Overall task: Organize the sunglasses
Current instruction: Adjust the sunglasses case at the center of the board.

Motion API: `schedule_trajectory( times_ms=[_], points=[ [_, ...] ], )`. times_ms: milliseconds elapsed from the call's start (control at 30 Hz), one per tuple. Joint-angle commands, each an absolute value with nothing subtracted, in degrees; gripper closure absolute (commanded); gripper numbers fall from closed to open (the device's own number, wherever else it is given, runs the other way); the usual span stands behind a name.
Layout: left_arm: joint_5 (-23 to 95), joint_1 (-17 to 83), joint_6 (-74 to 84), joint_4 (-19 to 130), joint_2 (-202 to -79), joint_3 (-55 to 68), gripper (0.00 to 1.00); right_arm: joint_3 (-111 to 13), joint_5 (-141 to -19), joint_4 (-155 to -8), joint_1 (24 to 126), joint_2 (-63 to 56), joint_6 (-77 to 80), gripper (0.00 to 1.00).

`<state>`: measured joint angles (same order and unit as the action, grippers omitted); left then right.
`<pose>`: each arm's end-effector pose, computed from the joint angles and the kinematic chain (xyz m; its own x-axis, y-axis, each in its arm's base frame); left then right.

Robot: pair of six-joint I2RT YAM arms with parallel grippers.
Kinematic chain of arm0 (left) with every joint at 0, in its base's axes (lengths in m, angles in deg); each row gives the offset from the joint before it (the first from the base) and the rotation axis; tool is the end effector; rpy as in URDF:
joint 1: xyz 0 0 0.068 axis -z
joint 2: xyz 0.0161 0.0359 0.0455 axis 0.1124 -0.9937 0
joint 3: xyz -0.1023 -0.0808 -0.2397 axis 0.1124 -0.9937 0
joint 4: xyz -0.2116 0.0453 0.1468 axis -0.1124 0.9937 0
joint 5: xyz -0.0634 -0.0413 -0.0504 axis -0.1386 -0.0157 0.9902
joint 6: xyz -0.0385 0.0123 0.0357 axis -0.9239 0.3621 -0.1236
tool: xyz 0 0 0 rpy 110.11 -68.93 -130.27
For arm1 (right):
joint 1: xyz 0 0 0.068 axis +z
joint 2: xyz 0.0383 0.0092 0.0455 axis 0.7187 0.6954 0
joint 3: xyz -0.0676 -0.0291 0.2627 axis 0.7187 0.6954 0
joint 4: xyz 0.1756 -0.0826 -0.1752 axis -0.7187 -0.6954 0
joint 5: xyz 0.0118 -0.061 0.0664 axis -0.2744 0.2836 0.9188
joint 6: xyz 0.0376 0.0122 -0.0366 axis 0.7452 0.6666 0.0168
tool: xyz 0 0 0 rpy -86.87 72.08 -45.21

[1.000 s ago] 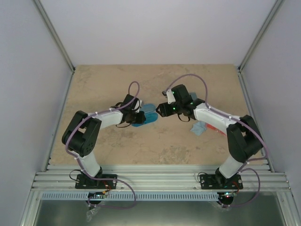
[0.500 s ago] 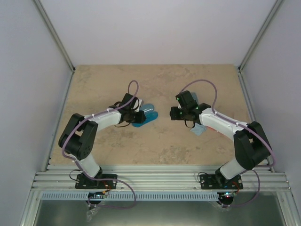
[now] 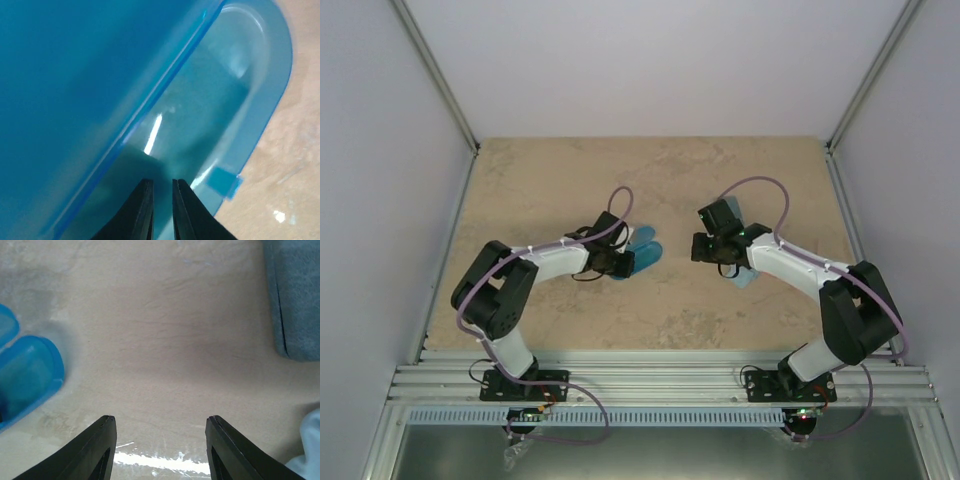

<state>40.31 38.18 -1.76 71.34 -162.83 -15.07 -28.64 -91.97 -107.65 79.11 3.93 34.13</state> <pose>0.2662 -0.1738 0.1407 -0.8948 0.2004 -0.3989 0.3444 0.8785 -0.3312 0.2571 0.1647 0.1996 -0.8840 0.1792 -0.4318 0.0633 0.9610 0.2694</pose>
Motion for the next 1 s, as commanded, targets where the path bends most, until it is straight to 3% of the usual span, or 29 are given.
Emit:
schedule_trajectory(
  times_ms=[0,533,967],
  points=[
    [34.0,41.5,0.1,74.3,-165.5,-14.4,0.87,-27.3,-93.8,-108.7,78.8,3.4,36.3,0.50],
    [23.2,42.2,1.4,78.1,-167.3,-10.6,0.86,-24.5,-105.8,-118.1,78.3,4.4,42.0,0.49],
    [30.3,42.2,0.0,78.0,-160.9,-9.7,0.81,-21.5,-107.4,-119.4,78.3,5.6,44.4,0.55]
  ],
)
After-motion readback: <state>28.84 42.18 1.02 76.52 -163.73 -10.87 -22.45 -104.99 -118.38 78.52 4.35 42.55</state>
